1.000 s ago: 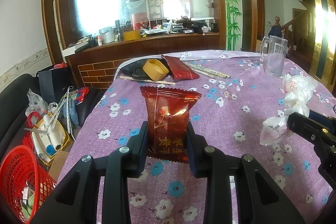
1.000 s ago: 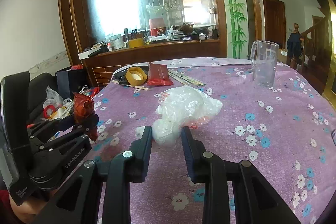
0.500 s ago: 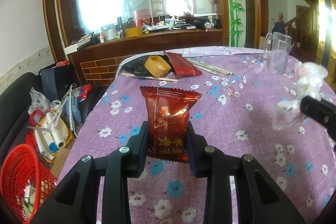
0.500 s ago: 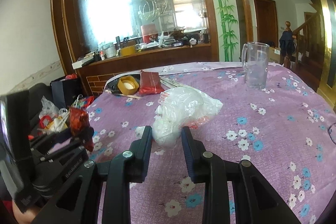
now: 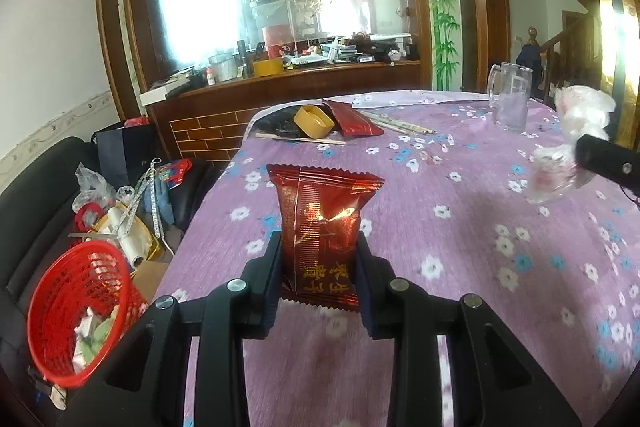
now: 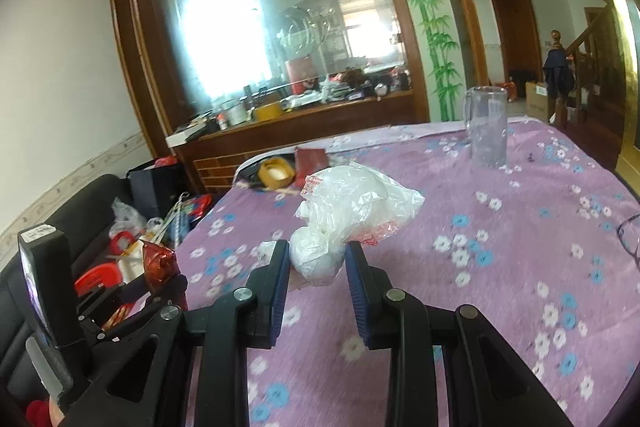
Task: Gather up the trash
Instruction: 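Lift the red packet and white bag and carry them toward the red basket, then hold both items over the red basket and open both tools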
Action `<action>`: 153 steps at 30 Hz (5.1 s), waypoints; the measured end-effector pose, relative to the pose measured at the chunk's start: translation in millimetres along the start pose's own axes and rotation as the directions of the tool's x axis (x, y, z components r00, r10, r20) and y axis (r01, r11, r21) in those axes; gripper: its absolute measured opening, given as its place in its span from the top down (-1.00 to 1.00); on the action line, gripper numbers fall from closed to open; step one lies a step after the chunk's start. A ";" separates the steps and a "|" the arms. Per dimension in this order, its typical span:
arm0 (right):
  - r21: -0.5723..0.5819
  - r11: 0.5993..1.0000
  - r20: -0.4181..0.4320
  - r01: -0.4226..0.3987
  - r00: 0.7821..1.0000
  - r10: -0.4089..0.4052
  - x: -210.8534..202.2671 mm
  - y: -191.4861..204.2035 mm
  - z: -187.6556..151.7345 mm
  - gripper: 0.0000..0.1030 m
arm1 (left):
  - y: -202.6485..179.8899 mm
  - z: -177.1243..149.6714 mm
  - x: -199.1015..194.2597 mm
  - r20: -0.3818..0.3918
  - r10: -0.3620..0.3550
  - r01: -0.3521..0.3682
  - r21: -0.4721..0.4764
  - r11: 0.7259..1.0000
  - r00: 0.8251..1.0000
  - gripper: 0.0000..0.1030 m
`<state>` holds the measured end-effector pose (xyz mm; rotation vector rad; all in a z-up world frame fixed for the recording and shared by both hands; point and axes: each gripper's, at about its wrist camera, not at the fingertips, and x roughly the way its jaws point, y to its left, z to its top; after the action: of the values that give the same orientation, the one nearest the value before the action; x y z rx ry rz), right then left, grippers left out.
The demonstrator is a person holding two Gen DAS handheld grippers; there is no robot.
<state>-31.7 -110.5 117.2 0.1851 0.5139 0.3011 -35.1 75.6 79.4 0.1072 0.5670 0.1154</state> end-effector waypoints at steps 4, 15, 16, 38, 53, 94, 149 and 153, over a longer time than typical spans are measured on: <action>-0.009 1.000 -0.005 -0.018 1.000 0.018 -10.8 8.0 -8.1 0.40 | 5.8 -7.9 -17.3 0.017 0.003 -0.002 -0.009 1.000 1.000 0.40; -0.041 0.998 -0.007 -0.048 0.999 0.048 -21.2 34.2 -13.2 0.40 | 28.6 -17.5 -37.6 0.044 0.038 -0.037 -0.035 0.999 0.998 0.40; -0.046 0.998 -0.009 -0.050 0.999 0.050 -21.2 37.5 -14.0 0.40 | 30.9 -18.5 -38.4 0.045 0.043 -0.041 -0.038 0.998 0.998 0.40; -0.162 0.977 -0.099 -0.136 0.988 0.122 12.6 103.4 -26.7 0.39 | 91.6 -29.8 -42.1 0.035 0.106 -0.099 -0.149 0.984 0.994 0.40; -0.222 0.957 -0.134 -0.189 0.978 0.162 30.1 137.4 -32.4 0.39 | 122.6 -35.0 -43.5 0.023 0.140 -0.133 -0.198 0.971 0.990 0.40; -0.355 0.816 -0.332 -0.456 0.878 0.346 86.9 262.7 -30.1 0.39 | 258.8 -71.4 -54.3 -0.078 0.292 -0.300 -0.365 0.881 0.953 0.40; -0.445 0.681 -0.597 -0.582 0.759 0.258 180.9 352.3 -70.0 0.07 | 288.7 -91.3 -19.7 -0.154 0.233 -0.276 -0.403 0.873 0.960 -0.12; -0.443 0.694 -0.582 -0.568 0.771 0.259 177.2 347.7 -66.7 0.07 | 284.5 -90.7 -20.8 -0.142 0.238 -0.275 -0.395 0.876 0.961 -0.46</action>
<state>-0.9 280.9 65.9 -0.4239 0.8436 0.9846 -124.1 360.0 52.2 -0.2380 0.6046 0.4998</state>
